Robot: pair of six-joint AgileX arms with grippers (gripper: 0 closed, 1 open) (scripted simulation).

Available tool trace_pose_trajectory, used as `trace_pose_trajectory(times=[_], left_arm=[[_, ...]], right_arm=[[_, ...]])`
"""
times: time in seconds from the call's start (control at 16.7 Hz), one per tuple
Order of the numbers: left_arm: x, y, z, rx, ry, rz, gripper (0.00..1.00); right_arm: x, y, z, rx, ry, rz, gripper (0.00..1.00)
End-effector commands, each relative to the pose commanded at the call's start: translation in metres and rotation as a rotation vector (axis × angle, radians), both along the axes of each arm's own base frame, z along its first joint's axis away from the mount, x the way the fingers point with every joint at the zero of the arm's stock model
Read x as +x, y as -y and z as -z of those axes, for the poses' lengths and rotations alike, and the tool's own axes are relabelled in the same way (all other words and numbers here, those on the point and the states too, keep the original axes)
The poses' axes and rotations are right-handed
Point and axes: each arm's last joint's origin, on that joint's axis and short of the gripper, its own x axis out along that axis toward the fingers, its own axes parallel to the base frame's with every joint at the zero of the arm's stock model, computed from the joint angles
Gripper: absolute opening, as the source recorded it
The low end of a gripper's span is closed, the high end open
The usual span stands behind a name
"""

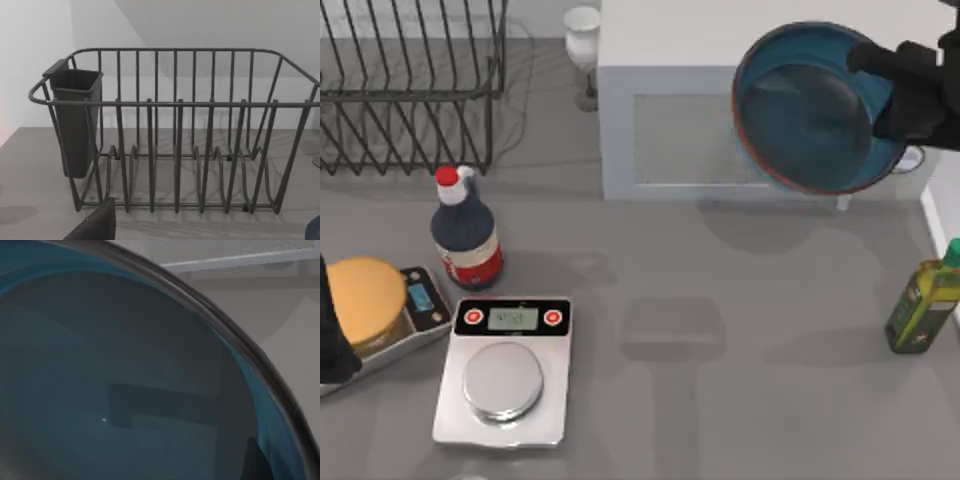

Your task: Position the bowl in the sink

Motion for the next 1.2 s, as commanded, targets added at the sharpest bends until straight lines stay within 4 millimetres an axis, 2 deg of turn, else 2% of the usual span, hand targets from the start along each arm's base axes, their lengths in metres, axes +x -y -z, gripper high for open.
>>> trace_pose_trajectory(times=[0.24,0.36,0.48,0.66,0.84,1.02,1.2], left_arm=[[0.0,0.0,0.0,0.0,0.0,0.0,1.0],[0.0,0.0,0.0,0.0,0.0,0.0,1.0],[0.0,0.0,0.0,0.0,0.0,0.0,1.0],[0.0,0.0,0.0,0.0,0.0,0.0,1.0],[0.0,0.0,0.0,0.0,0.0,0.0,1.0],[0.0,0.0,0.0,0.0,0.0,0.0,1.0],[0.0,0.0,0.0,0.0,0.0,0.0,1.0]], right_arm=[[0.035,0.065,0.002,0.077,0.361,0.057,0.0],[0.045,0.101,0.014,0.057,0.525,0.084,0.0],[0.047,0.137,0.032,0.008,0.664,0.11,0.0],[0.034,0.183,0.062,-0.094,0.838,0.145,0.0],[0.01,0.214,0.084,-0.204,0.976,0.176,0.0],[-0.014,0.23,0.097,-0.29,1.065,0.2,0.0],[-0.028,0.236,0.103,-0.336,1.109,0.215,0.0]])
